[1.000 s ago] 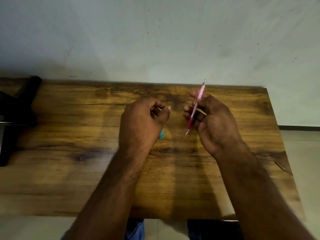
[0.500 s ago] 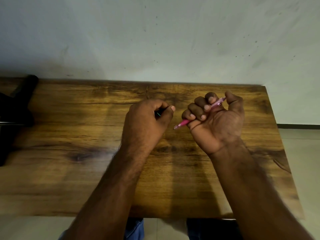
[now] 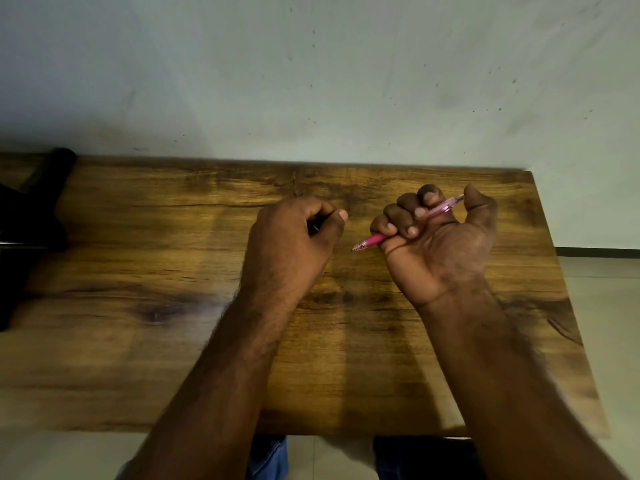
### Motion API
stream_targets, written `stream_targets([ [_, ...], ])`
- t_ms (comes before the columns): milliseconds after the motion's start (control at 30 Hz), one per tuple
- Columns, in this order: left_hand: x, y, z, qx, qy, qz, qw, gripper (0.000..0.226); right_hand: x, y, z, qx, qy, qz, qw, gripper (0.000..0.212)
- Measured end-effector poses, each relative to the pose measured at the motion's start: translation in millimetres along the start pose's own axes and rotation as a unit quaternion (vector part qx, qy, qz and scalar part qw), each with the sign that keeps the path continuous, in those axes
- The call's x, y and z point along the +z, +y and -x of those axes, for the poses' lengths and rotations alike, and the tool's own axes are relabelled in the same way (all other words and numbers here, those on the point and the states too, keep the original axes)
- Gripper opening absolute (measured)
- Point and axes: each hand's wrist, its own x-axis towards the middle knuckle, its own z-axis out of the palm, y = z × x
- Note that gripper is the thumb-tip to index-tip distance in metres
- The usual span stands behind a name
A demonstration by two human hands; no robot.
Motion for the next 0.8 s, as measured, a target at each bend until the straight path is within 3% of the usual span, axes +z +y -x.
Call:
stream_targets([
  [800, 1.0, -2.0, 0.9, -0.010, -0.025, 0.001, 1.000, 0.011, 1.9, 2.1, 1.9, -0.032, -0.004, 0.011, 0.999, 0.055],
])
